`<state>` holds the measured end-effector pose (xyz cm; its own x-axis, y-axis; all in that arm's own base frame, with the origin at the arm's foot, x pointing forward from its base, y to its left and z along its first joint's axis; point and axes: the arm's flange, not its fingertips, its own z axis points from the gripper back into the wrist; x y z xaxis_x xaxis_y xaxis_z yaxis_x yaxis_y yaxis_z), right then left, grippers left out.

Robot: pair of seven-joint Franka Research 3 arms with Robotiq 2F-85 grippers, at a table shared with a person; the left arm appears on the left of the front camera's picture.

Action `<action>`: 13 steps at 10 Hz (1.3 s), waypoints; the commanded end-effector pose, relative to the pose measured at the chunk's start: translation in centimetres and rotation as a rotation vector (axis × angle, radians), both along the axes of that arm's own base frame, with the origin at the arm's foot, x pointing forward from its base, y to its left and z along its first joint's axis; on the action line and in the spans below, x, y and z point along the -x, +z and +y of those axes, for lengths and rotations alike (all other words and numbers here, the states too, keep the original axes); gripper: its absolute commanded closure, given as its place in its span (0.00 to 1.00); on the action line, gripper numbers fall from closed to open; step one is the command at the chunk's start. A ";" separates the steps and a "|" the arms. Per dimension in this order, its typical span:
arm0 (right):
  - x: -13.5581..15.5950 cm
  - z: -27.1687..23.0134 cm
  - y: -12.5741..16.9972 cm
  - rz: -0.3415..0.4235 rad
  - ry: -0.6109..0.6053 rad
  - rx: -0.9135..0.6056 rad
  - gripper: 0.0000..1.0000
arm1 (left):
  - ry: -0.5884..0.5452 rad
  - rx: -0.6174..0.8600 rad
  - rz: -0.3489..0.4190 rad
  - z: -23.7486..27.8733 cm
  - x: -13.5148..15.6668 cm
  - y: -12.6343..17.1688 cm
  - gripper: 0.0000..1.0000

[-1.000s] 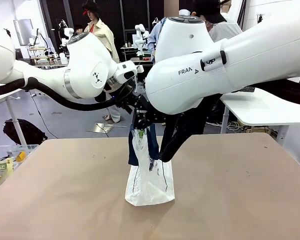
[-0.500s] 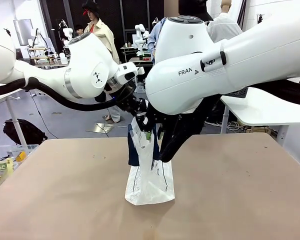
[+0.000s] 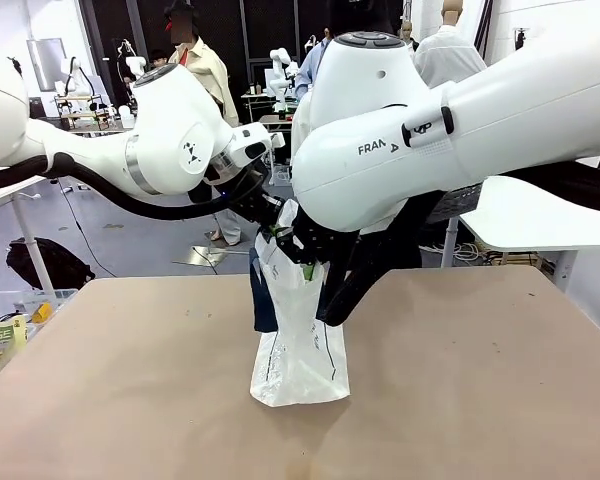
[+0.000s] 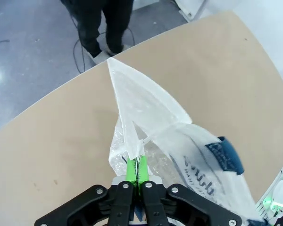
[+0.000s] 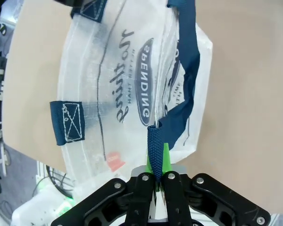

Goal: Transfer purchased items from the store into the shopping bag.
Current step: Open the Reusable shopping bag in the center of the table.

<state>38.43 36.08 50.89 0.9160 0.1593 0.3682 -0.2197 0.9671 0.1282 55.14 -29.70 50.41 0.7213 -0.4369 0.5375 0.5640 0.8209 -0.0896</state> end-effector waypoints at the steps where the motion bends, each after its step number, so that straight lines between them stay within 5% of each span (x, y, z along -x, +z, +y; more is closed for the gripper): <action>1: -0.3 0.4 -0.1 0.003 -0.057 0.044 1.00 | 0.034 -0.057 0.003 1.8 -0.1 0.4 1.00; 10: -0.1 1.1 -1.0 -0.069 -0.117 0.149 1.00 | 0.322 -0.204 -0.047 17.3 2.2 1.1 1.00; 13: 1.9 3.0 -0.5 -0.113 -0.049 0.147 1.00 | 0.108 -0.118 0.003 14.6 2.9 -0.6 1.00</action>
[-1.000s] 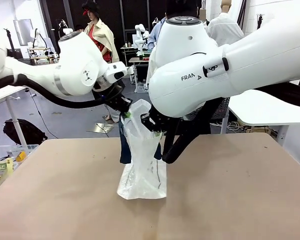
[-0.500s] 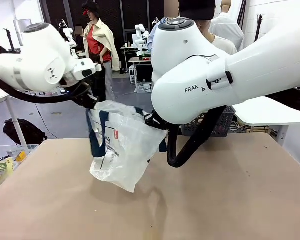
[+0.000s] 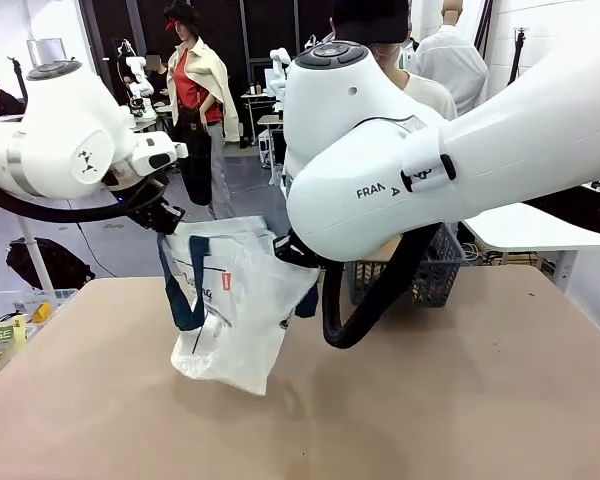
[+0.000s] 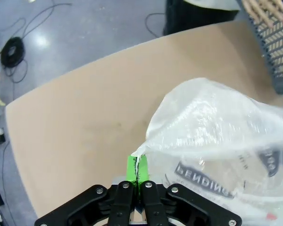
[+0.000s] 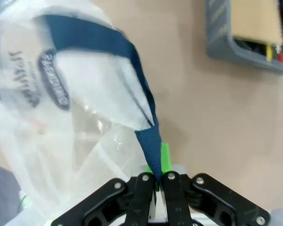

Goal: Transfer purchased items from the store into the shopping bag.
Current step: Open the Reusable shopping bag in the center of the table.

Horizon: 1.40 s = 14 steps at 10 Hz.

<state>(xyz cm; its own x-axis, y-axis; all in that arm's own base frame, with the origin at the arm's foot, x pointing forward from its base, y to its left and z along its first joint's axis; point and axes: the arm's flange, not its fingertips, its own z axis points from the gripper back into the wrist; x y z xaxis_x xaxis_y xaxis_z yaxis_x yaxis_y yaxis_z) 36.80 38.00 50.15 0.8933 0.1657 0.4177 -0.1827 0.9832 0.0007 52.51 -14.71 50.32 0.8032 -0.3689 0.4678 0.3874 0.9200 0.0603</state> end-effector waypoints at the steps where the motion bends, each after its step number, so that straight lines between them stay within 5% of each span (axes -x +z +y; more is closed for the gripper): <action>1: 0.9 1.6 0.5 -0.097 -0.023 0.057 1.00 | -0.116 0.071 0.001 -1.0 0.2 -0.9 1.00; 5: 3.1 2.9 1.2 -0.274 -0.048 0.161 1.00 | -0.143 0.136 -0.016 -1.2 0.2 -1.0 1.00; 10: 2.0 3.2 -1.5 -0.089 0.008 0.181 1.00 | -0.124 0.115 0.005 -1.7 -0.2 -1.5 1.00; 11: 2.6 2.0 -0.9 -0.165 0.001 0.180 1.00 | -0.124 0.115 0.005 -1.7 -0.2 -1.5 1.00; 14: 2.6 2.0 -0.9 -0.165 0.001 0.180 1.00 | -0.124 0.115 0.005 -1.7 -0.2 -1.5 1.00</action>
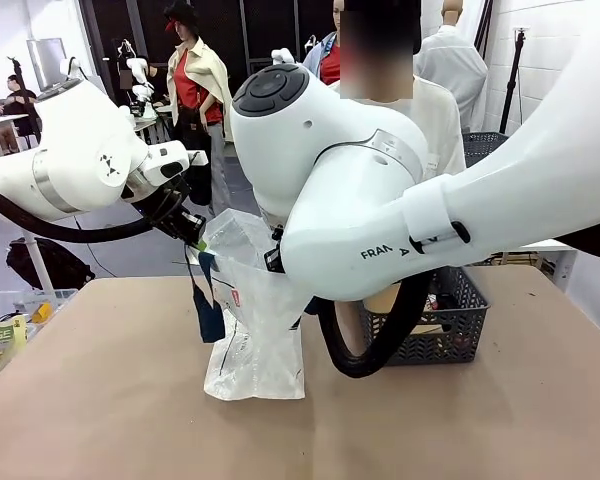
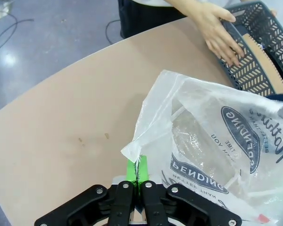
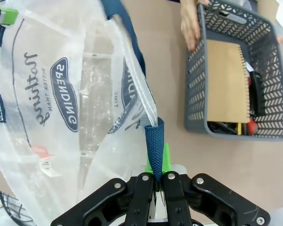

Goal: Transfer purchased items from the store into the shopping bag.
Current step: Open the Reusable shopping bag in the center of the table, then move the Reusable shopping bag to the right side of the table.

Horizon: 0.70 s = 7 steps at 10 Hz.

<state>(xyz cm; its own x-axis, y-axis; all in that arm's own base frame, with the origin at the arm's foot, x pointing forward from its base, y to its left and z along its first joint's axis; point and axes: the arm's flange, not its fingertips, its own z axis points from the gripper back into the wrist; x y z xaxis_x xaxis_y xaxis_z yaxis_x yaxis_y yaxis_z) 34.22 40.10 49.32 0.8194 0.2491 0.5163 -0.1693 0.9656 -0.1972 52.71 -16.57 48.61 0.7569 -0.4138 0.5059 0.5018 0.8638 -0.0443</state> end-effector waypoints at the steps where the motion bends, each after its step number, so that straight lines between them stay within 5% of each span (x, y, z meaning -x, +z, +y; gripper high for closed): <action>1: 0.0 -0.1 -0.1 -0.008 -0.001 0.006 1.00 | 0.004 0.002 -0.003 0.2 0.0 0.2 1.00; 7: 0.0 -0.1 -0.1 -0.008 -0.001 0.006 1.00 | 0.004 0.002 -0.003 0.2 0.0 0.2 1.00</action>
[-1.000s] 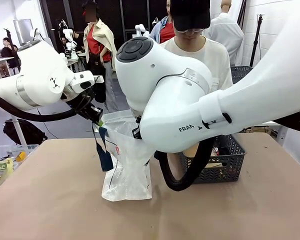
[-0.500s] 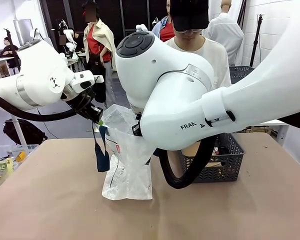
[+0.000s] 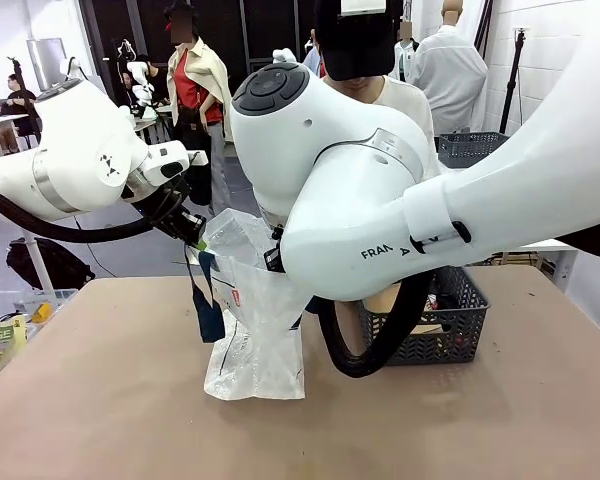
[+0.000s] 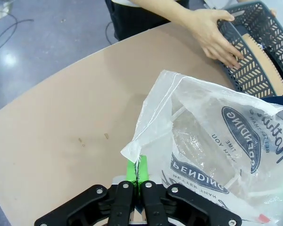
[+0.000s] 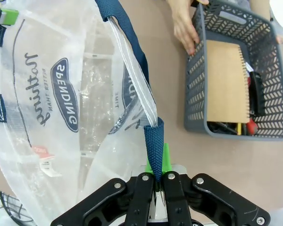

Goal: Transfer purchased items from the store into the shopping bag.
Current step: Move the Reusable shopping bag to the right side of the table.

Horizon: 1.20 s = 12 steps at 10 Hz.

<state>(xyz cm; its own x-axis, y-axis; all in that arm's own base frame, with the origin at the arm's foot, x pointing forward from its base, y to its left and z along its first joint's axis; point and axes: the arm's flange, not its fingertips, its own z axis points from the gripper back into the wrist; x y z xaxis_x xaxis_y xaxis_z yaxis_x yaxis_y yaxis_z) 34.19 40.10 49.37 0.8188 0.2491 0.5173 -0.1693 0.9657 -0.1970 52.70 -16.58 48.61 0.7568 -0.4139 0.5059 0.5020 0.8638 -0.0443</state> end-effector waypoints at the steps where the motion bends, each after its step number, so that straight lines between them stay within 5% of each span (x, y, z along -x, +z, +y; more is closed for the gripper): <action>1: 0.0 -0.1 -0.1 -0.007 -0.001 0.007 1.00 | 0.004 0.002 -0.003 0.2 0.0 0.2 1.00; 12: 0.0 -0.1 -0.1 -0.007 -0.001 0.007 1.00 | 0.004 0.002 -0.003 0.2 0.0 0.2 1.00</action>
